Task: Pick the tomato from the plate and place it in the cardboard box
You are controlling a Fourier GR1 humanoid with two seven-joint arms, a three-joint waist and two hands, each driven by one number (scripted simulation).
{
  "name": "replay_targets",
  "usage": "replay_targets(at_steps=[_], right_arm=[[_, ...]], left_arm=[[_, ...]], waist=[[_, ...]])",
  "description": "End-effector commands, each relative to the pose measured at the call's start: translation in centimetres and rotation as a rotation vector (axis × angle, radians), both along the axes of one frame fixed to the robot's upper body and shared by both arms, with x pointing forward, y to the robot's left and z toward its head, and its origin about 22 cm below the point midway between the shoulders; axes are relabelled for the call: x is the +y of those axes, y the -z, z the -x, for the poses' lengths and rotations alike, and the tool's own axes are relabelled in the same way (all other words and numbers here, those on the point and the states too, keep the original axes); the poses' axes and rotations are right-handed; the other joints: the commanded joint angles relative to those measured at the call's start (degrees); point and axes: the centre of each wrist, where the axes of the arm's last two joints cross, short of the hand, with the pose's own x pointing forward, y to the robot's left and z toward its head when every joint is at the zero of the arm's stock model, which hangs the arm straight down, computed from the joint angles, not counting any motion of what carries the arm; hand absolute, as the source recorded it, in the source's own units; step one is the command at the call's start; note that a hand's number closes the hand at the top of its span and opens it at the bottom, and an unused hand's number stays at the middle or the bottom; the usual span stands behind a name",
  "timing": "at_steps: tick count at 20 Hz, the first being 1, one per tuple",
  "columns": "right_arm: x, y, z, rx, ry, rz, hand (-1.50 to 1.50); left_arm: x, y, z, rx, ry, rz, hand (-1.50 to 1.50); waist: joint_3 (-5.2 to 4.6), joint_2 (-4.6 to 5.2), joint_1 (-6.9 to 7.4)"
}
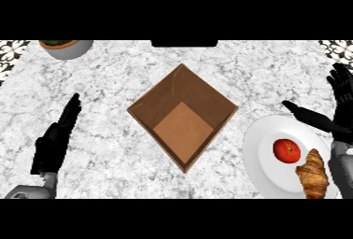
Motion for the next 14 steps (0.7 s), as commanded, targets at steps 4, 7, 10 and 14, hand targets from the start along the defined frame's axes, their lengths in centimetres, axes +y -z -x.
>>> replay_targets(at_steps=[4, 7, 10, 14], right_arm=[[-1.9, 3.1, 4.3, -0.022, 0.059, 0.059, -1.5], [-4.1, 1.1, 5.0, 0.157, -0.01, 0.238, -1.5], [-6.5, -0.8, 5.5, 0.344, -0.022, 0.436, -1.5], [-5.5, -2.2, 7.0, 0.569, -0.165, 0.554, -1.5]], left_arm=[[1.1, 1.8, 1.6, 0.062, -0.062, -0.025, 0.0], [1.4, -0.7, 0.6, 0.049, -0.074, -0.03, 0.0], [0.8, 0.5, 1.0, 0.05, -0.064, -0.032, 0.0], [1.4, 0.5, 1.7, 0.047, -0.064, -0.036, 0.0]], waist=[[0.01, -0.07, 0.08], [-0.04, -0.19, -0.07], [-0.21, -0.15, 0.0], [-0.26, -0.41, -0.23]])
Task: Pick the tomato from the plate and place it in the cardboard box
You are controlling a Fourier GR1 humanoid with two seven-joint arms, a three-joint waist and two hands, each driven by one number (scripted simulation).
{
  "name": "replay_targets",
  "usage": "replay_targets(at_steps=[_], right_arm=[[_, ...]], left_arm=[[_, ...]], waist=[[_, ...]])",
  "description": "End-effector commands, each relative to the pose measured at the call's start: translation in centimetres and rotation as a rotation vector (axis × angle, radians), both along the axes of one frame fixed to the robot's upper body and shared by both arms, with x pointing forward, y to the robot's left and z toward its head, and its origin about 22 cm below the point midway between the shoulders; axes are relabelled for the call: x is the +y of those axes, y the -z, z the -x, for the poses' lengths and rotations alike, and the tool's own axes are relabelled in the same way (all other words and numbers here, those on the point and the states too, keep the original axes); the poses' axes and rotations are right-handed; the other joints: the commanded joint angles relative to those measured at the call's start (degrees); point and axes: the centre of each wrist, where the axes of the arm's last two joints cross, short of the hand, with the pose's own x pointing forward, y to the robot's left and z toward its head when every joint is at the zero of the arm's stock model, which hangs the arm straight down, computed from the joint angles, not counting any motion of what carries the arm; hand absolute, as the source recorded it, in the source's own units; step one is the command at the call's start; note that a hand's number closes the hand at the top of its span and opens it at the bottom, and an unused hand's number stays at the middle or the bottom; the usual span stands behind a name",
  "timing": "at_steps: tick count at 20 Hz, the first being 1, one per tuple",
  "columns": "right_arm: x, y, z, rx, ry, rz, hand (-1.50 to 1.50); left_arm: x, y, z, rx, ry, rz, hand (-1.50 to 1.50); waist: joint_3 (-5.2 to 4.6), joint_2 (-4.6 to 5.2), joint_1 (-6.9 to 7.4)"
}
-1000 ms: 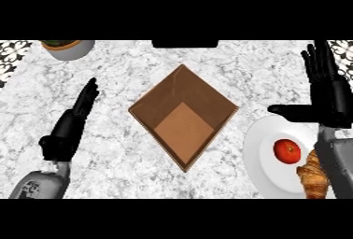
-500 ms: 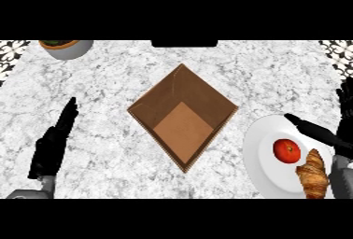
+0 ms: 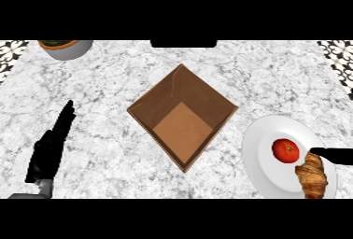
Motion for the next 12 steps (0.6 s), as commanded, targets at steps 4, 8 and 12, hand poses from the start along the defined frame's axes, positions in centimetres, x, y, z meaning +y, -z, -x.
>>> replay_targets(at_steps=[4, 8, 12], right_arm=[[1.3, -4.1, 0.5, 0.436, -0.122, 0.251, -1.5], [4.8, -5.3, 0.8, 0.565, -0.184, 0.236, -1.5], [8.0, -5.2, 0.4, 0.6, -0.142, 0.237, -1.5]], left_arm=[[0.3, -0.6, -0.2, -0.005, 0.001, 0.005, 0.0], [0.9, -0.5, -0.1, 0.008, -0.003, -0.007, 0.0], [0.6, -0.6, -0.6, 0.004, 0.001, -0.003, 0.0]], waist=[[-0.08, 0.0, 0.42], [0.08, 0.0, 0.34], [0.18, 0.18, 0.52]])
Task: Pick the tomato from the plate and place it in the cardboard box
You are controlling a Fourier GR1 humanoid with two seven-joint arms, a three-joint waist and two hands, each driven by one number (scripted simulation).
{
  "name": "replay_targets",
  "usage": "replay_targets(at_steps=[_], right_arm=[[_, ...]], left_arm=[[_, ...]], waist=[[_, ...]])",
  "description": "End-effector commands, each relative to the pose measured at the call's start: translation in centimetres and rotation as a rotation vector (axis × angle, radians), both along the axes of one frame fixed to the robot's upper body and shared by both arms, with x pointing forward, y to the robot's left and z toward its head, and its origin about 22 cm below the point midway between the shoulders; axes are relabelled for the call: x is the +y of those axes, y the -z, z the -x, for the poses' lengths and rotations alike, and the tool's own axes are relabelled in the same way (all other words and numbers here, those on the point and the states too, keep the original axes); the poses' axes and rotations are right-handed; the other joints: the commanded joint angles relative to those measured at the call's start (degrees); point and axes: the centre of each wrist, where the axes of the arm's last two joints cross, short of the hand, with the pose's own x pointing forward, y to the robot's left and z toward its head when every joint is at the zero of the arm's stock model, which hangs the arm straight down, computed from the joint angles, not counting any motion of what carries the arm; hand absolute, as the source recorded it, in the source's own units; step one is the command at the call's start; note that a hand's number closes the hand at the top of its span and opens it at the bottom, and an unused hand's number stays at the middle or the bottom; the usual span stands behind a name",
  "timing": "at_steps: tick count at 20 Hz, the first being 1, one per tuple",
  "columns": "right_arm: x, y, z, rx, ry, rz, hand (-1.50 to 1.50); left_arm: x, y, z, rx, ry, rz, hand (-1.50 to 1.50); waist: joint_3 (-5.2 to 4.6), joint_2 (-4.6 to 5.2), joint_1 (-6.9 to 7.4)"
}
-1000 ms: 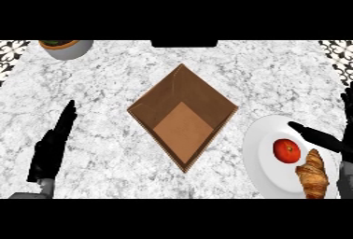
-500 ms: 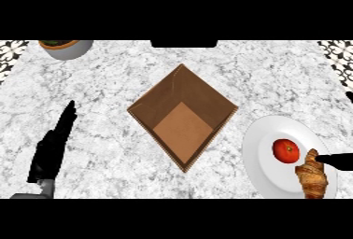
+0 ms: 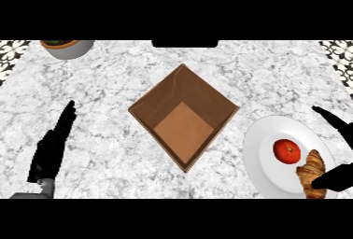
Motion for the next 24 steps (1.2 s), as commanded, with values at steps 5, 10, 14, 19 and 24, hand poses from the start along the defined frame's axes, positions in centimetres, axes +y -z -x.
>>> replay_targets(at_steps=[5, 10, 14, 19, 24], right_arm=[[3.9, -0.4, -1.1, 0.072, 0.081, 0.054, -1.5], [4.3, 2.5, -0.3, 0.114, 0.073, 0.104, -1.5], [4.5, 4.3, -0.9, 0.143, 0.087, 0.103, -1.5], [3.5, 5.1, 0.5, 0.131, 0.093, 0.086, -1.5], [2.9, 6.1, -0.8, 0.14, 0.093, 0.095, -1.5]], left_arm=[[-1.1, -0.9, 1.5, 0.0, 0.025, 0.0, 0.0], [1.6, 1.3, 0.3, -0.009, 0.006, 0.005, 0.0], [0.2, -2.4, -0.4, -0.006, 0.011, -0.002, 0.0], [-0.1, -0.5, -0.4, -0.005, 0.01, 0.009, 0.0], [2.3, -0.4, 1.0, 0.002, -0.002, 0.002, 0.0]], waist=[[0.11, 0.04, 0.29], [0.1, 0.11, 0.02], [0.14, 0.09, 0.18], [0.12, 0.09, -0.05], [0.13, 0.1, 0.21]])
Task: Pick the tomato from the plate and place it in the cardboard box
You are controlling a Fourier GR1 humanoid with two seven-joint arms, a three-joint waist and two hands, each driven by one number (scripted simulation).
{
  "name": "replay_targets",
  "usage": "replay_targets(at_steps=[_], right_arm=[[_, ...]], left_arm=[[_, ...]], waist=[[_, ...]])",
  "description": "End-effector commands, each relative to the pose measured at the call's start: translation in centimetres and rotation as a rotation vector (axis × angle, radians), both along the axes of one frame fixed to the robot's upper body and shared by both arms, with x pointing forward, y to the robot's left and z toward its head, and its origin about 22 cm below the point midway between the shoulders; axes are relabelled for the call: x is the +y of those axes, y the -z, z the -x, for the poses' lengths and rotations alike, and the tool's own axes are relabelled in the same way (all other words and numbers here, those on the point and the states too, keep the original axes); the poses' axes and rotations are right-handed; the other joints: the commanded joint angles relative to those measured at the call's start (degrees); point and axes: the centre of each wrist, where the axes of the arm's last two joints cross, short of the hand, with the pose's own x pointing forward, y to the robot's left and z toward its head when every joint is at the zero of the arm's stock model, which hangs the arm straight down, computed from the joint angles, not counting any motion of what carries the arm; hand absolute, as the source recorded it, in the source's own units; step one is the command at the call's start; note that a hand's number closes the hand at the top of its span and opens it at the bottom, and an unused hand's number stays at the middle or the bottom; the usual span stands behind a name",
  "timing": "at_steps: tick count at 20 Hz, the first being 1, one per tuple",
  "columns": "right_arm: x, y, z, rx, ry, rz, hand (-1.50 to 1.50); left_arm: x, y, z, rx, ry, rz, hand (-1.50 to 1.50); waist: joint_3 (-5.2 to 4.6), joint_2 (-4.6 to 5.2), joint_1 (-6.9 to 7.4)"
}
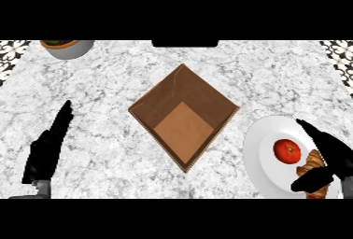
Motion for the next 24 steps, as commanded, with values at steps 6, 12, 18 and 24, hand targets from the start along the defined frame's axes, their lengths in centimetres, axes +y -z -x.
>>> replay_targets(at_steps=[6, 12, 18, 24], right_arm=[[0.3, 0.6, -1.4, -0.01, 0.019, -0.01, -1.5], [0.5, 1.0, -0.9, -0.012, 0.012, 0.002, -1.5], [2.2, 4.2, -1.0, -0.004, 0.005, -0.017, -1.5], [3.1, 5.9, -1.6, 0.042, -0.016, 0.003, -1.5]], left_arm=[[-1.3, 0.0, 0.9, -0.007, -0.006, -0.013, 0.0], [-1.4, -1.2, -0.2, -0.014, 0.005, -0.002, 0.0], [-2.1, 1.7, 0.7, -0.014, -0.006, -0.009, 0.0], [-1.0, -2.1, -0.4, -0.002, 0.005, 0.01, 0.0]], waist=[[0.01, 0.0, 0.11], [0.01, -0.02, 0.02], [0.0, 0.01, 0.05], [0.01, 0.0, 0.1]])
